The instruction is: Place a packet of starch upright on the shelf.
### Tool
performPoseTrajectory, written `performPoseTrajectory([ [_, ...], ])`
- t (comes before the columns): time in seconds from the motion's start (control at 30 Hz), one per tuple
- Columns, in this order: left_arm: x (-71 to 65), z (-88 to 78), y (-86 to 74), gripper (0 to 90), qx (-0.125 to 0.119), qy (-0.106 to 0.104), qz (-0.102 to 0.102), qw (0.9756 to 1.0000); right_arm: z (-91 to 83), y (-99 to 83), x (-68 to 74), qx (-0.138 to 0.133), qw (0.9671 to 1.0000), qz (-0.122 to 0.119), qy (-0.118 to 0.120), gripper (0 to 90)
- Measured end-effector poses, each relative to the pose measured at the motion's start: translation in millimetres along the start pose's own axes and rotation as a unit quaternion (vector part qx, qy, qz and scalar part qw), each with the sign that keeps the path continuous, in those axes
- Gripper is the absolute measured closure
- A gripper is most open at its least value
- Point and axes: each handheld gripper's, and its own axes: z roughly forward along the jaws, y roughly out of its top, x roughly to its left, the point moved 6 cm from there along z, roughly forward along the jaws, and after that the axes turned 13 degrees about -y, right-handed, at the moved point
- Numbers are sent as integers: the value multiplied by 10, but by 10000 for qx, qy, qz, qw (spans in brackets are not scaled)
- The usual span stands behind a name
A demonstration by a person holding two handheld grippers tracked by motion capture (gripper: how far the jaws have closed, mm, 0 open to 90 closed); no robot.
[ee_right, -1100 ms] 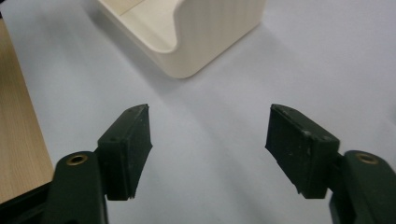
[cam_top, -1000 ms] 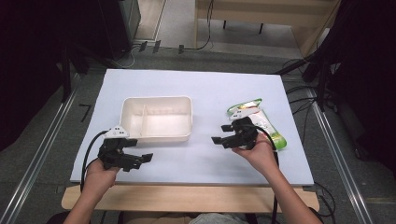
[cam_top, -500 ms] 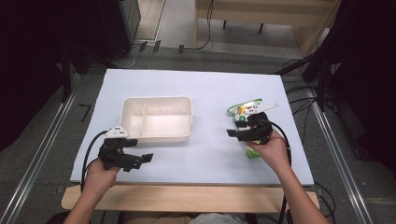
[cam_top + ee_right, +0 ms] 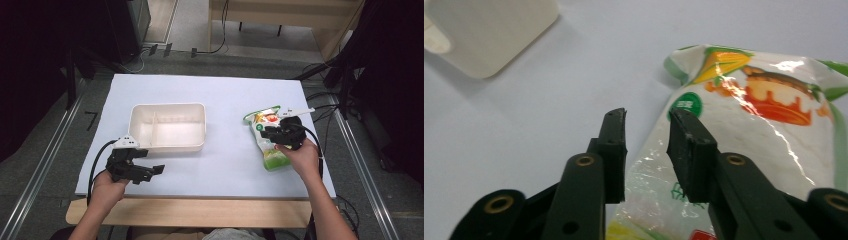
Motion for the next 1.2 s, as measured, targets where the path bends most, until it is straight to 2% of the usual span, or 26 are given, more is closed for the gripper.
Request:
performPoseTrajectory([
  [0.13,-7,13,0,146,-2,-23,-27,10000,1,-40,-193,53,9996,278,-67,836],
  [0.23,-8,14,-1,146,29,-26,-16,10000,-3,-47,-251,17,9994,330,-127,872],
  [0.27,-6,18,-1,146,35,-34,-7,10000,-24,-56,-334,-15,9987,492,-154,900],
  [0.3,-6,18,-1,147,35,-34,-7,10000,-24,-56,-334,-15,9987,492,-154,900],
  [0.33,-3,19,-1,147,24,-22,1,10000,-35,-75,-421,-21,9979,600,-262,900],
  [0.37,-3,19,-1,146,24,-22,1,10000,-35,-75,-421,-21,9979,600,-262,900],
  [0.4,-3,17,-2,147,40,-20,-2,10000,-31,-104,-501,20,9972,652,-360,900],
  [0.43,-3,19,-1,147,28,-21,2,10000,-31,-104,-501,20,9972,652,-360,900],
  [0.53,-4,17,-1,147,39,-19,0,10000,-13,-172,-639,146,9952,824,-501,900],
  [0.57,-3,18,-2,146,44,-19,3,10000,-4,-198,-684,193,9942,918,-535,900],
  [0.6,-3,18,-2,147,54,-9,2,10000,13,-250,-790,223,9923,1034,-641,900],
  [0.63,-4,20,-2,147,47,-3,3,10000,13,-250,-790,223,9923,1034,-641,900],
  [0.7,-7,20,-2,146,48,-23,12,10000,9,-313,-912,254,9899,1139,-803,900],
  [0.83,-3,19,-2,147,45,-15,8,10000,27,-388,-987,377,9880,1180,-927,900],
  [0.87,-3,18,-2,146,42,-13,7,10000,65,-448,-1021,526,9868,1212,-941,900],
  [0.97,-6,18,-1,146,36,-14,18,10000,104,-494,-1035,664,9859,1280,-847,900],
  [1.0,-5,19,-1,147,35,-17,27,10000,152,-526,-1026,800,9856,1252,-804,900],
  [1.1,-3,16,-2,146,47,-20,23,10000,192,-547,-992,936,9859,1155,-770,900],
  [1.2,-3,16,-3,146,40,-16,17,10000,197,-531,-955,948,9868,1041,-806,900],
])
